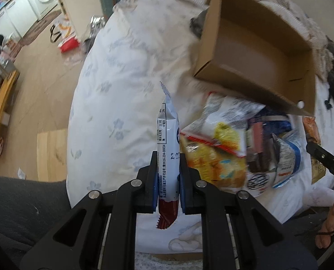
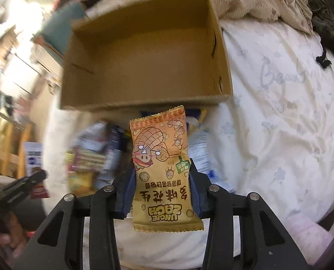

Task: Organize snacks
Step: 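Carry the bar with the left tool into the box while the right tool drops the peanut packet in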

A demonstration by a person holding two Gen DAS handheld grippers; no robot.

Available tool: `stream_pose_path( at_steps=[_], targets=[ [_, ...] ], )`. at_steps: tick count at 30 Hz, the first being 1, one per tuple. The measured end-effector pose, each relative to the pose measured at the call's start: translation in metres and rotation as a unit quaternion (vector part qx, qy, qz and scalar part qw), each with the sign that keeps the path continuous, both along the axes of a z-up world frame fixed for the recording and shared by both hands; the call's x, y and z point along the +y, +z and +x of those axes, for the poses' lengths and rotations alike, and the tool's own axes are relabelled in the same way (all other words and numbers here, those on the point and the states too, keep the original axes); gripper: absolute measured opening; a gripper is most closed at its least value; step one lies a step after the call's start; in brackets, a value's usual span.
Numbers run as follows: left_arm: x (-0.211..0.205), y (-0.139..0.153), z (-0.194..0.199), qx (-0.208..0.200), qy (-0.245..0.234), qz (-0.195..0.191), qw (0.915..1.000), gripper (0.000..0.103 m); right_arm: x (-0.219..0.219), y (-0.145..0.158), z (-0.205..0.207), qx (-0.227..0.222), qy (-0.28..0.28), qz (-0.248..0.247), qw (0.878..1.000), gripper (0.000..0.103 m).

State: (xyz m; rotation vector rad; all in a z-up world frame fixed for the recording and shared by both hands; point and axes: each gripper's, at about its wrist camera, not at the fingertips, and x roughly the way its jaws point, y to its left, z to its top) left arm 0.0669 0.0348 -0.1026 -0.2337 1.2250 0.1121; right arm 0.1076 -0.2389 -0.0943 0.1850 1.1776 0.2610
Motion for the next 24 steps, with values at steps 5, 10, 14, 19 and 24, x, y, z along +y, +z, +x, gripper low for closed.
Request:
stream_pose_path(
  at_steps=[5, 10, 14, 19, 24],
  targets=[
    [-0.007, 0.031, 0.013, -0.035, -0.021, -0.021, 0.9990, 0.012, -0.009, 0.026, -0.009, -0.063, -0.004, 0.077, 0.995, 0.043],
    [-0.023, 0.064, 0.042, -0.064, -0.050, -0.022, 0.9964, 0.012, -0.013, 0.041, 0.001, -0.106, -0.024, 0.115, 0.987, 0.043],
    [-0.034, 0.076, 0.072, -0.075, -0.067, -0.016, 0.9948, 0.012, -0.011, 0.045, 0.011, -0.119, -0.035, 0.116, 0.985, 0.043],
    [-0.045, 0.076, 0.110, -0.075, -0.087, 0.000, 0.9934, 0.012, -0.008, 0.055, 0.032, -0.127, -0.038, 0.106, 0.985, 0.043],
    [-0.056, 0.070, 0.145, -0.076, -0.103, 0.017, 0.9916, 0.012, -0.005, 0.052, 0.063, -0.135, -0.034, 0.089, 0.986, 0.043]
  ],
)
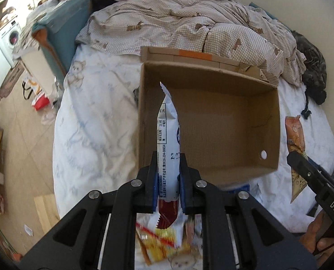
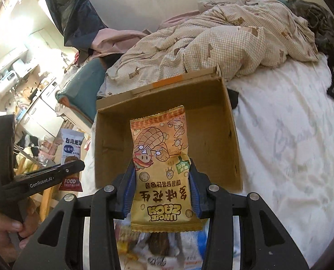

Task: Organize snacks
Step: 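Carry the bar with the left tool into the box while the right tool drops the peanut packet in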

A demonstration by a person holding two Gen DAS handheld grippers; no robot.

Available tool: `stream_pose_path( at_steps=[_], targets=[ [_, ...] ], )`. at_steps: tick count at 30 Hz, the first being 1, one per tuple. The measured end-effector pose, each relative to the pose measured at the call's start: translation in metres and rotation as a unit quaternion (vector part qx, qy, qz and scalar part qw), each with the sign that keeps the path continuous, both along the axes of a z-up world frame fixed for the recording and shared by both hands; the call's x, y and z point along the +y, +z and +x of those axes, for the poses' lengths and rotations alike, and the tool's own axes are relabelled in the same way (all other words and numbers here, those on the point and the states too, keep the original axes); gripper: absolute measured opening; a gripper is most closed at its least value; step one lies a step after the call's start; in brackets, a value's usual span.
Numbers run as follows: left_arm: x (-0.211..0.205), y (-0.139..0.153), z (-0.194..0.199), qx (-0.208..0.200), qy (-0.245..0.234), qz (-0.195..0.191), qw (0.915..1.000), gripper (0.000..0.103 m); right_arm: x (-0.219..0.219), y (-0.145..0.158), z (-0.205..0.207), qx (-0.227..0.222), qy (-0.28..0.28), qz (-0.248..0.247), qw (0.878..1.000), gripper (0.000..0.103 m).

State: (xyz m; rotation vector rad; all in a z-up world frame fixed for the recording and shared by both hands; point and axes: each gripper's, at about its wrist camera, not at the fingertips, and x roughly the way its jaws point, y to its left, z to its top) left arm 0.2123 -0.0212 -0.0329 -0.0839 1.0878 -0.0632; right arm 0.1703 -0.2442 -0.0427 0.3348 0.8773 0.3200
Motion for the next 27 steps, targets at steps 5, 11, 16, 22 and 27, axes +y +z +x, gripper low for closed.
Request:
stream_pose_path(
  at_steps=[5, 11, 16, 22, 27],
  targets=[
    [-0.012, -0.013, 0.030, -0.001, -0.007, 0.007, 1.0000, 0.012, -0.002, -0.012, 0.032, 0.010, -0.004, -0.007, 1.000, 0.043],
    [-0.020, -0.036, 0.050, -0.010, -0.006, 0.017, 0.9998, 0.012, -0.001, -0.033, 0.063, 0.029, -0.012, -0.022, 0.999, 0.043],
    [-0.019, -0.051, 0.056, -0.009, -0.010, 0.016, 0.9998, 0.012, 0.001, -0.048, 0.076, 0.052, -0.018, -0.020, 0.998, 0.043],
    [-0.013, -0.053, 0.061, -0.008, -0.004, 0.011, 0.9999, 0.012, 0.006, -0.054, 0.079, 0.063, -0.006, -0.025, 0.998, 0.043],
    [-0.012, -0.052, 0.060, -0.010, -0.004, 0.008, 0.9999, 0.012, 0.000, -0.061, 0.078, 0.077, -0.015, -0.011, 0.997, 0.044]
  ],
)
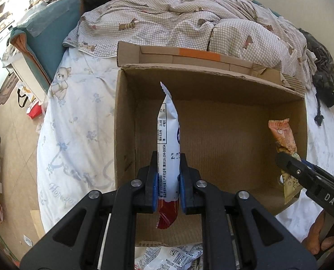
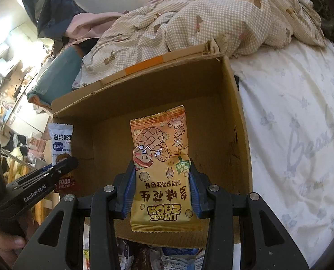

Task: Organize snacks
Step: 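Carry the bar with the left tool into the box while the right tool drops the peanut packet in, then withdraw both open tools from the box toward the snack pile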

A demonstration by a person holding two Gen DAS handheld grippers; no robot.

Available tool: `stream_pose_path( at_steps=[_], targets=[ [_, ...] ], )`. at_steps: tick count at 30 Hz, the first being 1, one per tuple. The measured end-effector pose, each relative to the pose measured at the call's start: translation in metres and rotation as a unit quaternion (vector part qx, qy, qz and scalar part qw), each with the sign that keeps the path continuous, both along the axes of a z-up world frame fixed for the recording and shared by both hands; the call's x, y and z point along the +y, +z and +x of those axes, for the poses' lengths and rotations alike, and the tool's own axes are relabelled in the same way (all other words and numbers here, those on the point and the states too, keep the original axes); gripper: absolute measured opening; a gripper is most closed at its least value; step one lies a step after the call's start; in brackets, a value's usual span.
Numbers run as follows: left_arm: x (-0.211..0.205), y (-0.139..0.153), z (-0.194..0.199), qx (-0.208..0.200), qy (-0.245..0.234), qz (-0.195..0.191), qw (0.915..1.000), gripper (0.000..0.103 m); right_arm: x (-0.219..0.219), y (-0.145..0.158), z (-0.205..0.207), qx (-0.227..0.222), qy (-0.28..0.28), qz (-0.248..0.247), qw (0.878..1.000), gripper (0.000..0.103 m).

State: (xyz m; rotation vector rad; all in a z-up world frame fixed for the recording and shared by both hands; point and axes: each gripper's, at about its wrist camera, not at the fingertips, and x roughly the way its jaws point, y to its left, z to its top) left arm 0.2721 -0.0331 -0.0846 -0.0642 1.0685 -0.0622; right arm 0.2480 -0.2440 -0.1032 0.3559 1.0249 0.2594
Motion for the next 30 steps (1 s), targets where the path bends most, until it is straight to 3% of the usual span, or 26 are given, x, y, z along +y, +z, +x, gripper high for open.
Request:
stream_pose_path(
  at_steps=[9, 12, 13, 15, 17, 18, 21, 30],
  targets=[
    [-0.001, 0.008, -0.006, -0.023, -0.004, 0.001, 0.9997, 0.013, 0.002, 0.004, -0.001, -0.010, -0.002, -0.001, 1.000, 0.046],
    [0.000, 0.009, -0.006, -0.025, -0.005, -0.002, 0.9997, 0.014, 0.002, 0.005, -0.001, -0.013, -0.003, 0.000, 1.000, 0.053],
    [-0.001, 0.010, -0.007, -0.026, -0.007, -0.003, 0.9996, 0.018, 0.002, 0.006, -0.001, -0.015, -0.004, 0.000, 1.000, 0.057],
    [-0.001, 0.012, -0.008, -0.030, -0.009, -0.004, 0.9995, 0.041, 0.001, 0.007, -0.002, -0.020, -0.005, 0.003, 1.000, 0.063],
    [0.000, 0.016, -0.011, -0.044, -0.003, -0.003, 0.9990, 0.076, 0.002, 0.009, -0.002, -0.022, -0.006, -0.003, 1.000, 0.073],
    [0.001, 0.018, -0.012, -0.051, 0.000, -0.002, 0.9987, 0.080, 0.002, 0.009, -0.002, -0.024, -0.008, -0.005, 1.000, 0.077],
    [0.001, 0.024, -0.014, -0.064, -0.002, -0.007, 0.9979, 0.084, 0.001, 0.011, -0.002, -0.026, -0.011, -0.006, 1.000, 0.083],
    [0.007, 0.031, -0.024, -0.082, 0.007, -0.007, 0.9966, 0.084, 0.000, 0.031, -0.010, -0.054, -0.010, 0.003, 0.998, 0.084]
  ],
)
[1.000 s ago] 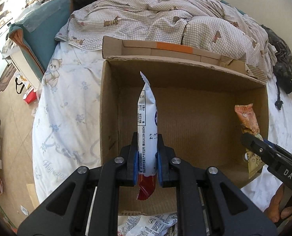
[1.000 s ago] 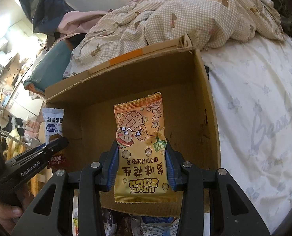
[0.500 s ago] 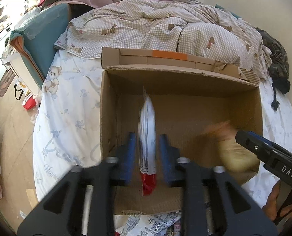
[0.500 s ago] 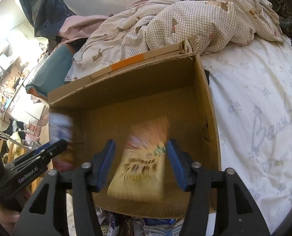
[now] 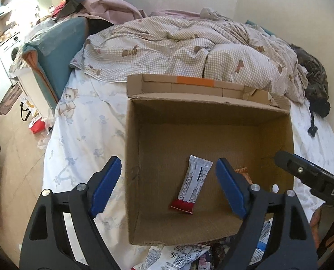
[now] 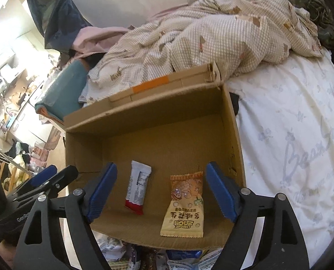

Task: Organize snacks
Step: 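Withdraw both open tools from the box toward the snack pile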

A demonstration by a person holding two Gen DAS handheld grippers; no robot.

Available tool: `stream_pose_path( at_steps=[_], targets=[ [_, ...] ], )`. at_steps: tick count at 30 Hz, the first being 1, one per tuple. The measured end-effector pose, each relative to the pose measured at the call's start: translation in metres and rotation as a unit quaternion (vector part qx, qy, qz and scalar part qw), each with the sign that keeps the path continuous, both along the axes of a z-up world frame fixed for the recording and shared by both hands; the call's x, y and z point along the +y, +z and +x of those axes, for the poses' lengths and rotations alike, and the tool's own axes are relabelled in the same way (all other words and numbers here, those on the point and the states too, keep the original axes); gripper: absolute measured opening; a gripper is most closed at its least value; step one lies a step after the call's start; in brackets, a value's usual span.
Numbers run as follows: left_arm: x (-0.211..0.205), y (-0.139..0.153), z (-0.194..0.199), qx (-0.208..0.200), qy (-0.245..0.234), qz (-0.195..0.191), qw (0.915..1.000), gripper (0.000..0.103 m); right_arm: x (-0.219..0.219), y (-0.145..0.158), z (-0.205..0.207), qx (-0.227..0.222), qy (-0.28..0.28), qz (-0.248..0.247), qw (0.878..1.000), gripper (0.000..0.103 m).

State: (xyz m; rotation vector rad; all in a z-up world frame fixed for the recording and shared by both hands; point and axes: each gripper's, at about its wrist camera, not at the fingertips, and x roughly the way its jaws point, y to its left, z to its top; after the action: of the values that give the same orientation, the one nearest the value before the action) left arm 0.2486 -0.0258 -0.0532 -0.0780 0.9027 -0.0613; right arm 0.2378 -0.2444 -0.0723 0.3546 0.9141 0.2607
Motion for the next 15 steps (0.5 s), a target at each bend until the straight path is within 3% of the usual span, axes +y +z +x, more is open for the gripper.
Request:
stream_pose_path(
  at_steps=[9, 12, 15],
  targets=[
    [0.022, 0.028, -0.030, -0.014, 0.016, -0.037, 0.9991, 0.084, -0.006, 0.028, -0.035, -0.016, 0.015, 0.014, 1.000, 0.084],
    [0.028, 0.037, -0.049, -0.031, 0.019, -0.026, 0.9990, 0.084, -0.007, 0.033, -0.054, -0.022, 0.024, 0.005, 0.999, 0.088],
    [0.036, 0.041, -0.065, -0.030, 0.025, -0.029, 0.9988, 0.092, -0.013, 0.035, -0.074, -0.019, 0.021, 0.004, 1.000, 0.088]
  ],
)
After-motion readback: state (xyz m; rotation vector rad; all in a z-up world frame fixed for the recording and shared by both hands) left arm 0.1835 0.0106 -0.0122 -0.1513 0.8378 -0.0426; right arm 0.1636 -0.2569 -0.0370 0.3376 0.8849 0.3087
